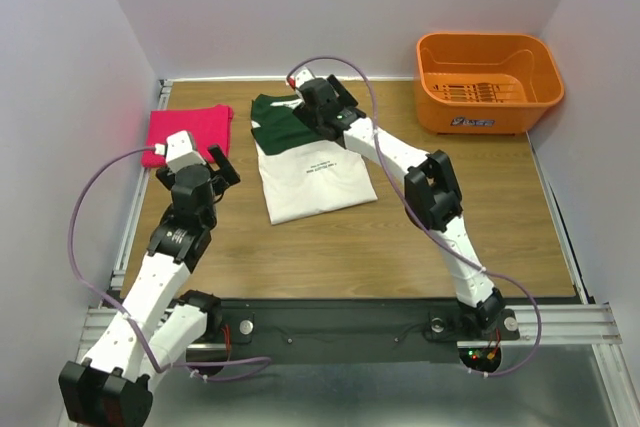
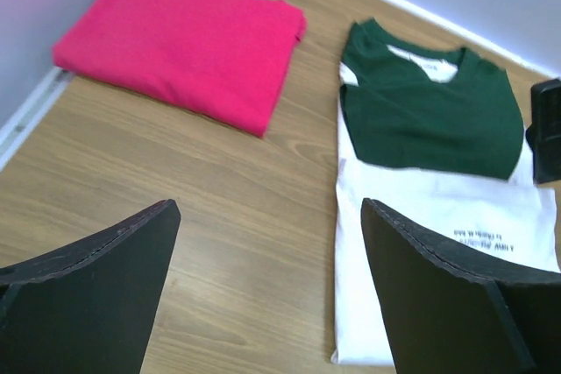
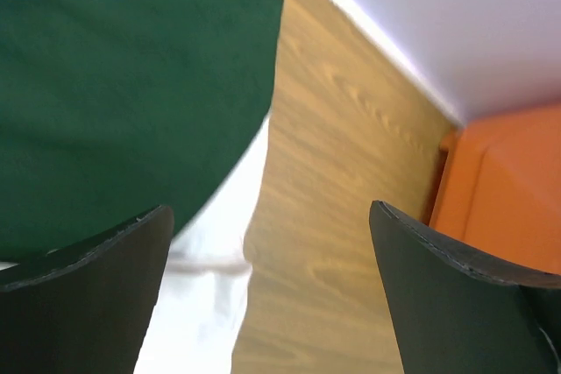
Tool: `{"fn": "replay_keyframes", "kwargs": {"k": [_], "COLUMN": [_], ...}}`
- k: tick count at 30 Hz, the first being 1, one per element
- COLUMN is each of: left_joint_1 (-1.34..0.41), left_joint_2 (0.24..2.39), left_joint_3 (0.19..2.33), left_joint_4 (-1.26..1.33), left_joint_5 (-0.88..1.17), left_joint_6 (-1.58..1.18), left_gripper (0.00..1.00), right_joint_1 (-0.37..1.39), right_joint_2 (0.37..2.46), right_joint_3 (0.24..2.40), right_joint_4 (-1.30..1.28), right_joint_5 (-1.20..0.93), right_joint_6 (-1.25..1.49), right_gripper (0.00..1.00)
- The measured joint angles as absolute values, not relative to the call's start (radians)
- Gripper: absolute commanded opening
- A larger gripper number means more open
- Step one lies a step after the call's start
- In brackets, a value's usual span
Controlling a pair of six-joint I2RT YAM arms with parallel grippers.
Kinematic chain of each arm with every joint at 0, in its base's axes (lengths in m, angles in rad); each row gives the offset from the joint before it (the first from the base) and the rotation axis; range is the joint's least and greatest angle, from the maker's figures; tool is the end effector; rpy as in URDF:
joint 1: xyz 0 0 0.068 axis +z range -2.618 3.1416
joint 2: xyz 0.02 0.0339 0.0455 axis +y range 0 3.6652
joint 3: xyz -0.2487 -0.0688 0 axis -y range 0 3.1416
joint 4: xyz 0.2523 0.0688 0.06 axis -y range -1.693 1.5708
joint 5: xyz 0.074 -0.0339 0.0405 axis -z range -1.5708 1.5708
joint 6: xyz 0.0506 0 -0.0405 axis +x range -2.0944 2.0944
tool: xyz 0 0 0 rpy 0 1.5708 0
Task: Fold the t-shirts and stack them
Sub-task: Fold the tshirt
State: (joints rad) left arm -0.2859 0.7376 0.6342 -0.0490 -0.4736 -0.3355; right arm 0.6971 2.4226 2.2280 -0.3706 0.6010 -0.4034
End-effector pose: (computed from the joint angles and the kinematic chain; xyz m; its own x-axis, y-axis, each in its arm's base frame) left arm 0.2087 -0.0373 0.2963 -0.0778 -0.2825 -0.9561 -0.2194 0.9403 -0.2600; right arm 0.4508 0.3402 0.2254 -0.3135 -0.6848 -0.6578 -0.3115 0.7286 -0.6100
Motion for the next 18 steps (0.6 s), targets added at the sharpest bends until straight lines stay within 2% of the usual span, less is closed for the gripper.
{"fn": "replay_keyframes", "kwargs": {"k": [4, 5, 6, 7, 8, 10, 11, 13, 18], "left_joint_1": [-0.286, -0.286, -0.286, -0.287, -0.289, -0.297, -0.306, -0.324, -0.423], "left_joint_2": [0.844, 0.871, 0.895, 0.917, 0.931, 0.96, 0.984, 1.032, 1.248], "left_joint_3": [0.634, 0.634, 0.634, 0.634, 0.634, 0.634, 0.634, 0.634, 0.652], "left_joint_4": [-0.043, -0.047, -0.051, -0.057, -0.06, -0.06, -0.058, -0.049, -0.045], "left_joint_5": [-0.355, -0.313, -0.284, -0.255, -0.22, -0.152, -0.114, -0.058, 0.028], "left_joint_6": [-0.335, -0.344, -0.35, -0.363, -0.379, -0.428, -0.448, -0.482, -0.539], "left_gripper": [0.84, 0.78, 0.78, 0.69, 0.65, 0.61, 0.56, 0.5, 0.45], "right_joint_1": [0.675, 0.673, 0.672, 0.665, 0.662, 0.651, 0.639, 0.62, 0.588], "right_joint_2": [2.257, 2.2, 2.177, 2.127, 2.075, 1.975, 1.919, 1.843, 1.79], "right_joint_3": [1.96, 1.886, 1.856, 1.803, 1.745, 1.651, 1.597, 1.525, 1.374], "right_joint_4": [-0.367, -0.375, -0.379, -0.383, -0.381, -0.383, -0.379, -0.372, -0.346], "right_joint_5": [0.565, 0.54, 0.524, 0.496, 0.46, 0.382, 0.339, 0.282, 0.181], "right_joint_6": [-0.304, -0.26, -0.244, -0.211, -0.172, -0.097, -0.054, 0.005, 0.115], "right_gripper": [0.87, 0.78, 0.71, 0.64, 0.51, 0.39, 0.29, 0.23, 0.1]}}
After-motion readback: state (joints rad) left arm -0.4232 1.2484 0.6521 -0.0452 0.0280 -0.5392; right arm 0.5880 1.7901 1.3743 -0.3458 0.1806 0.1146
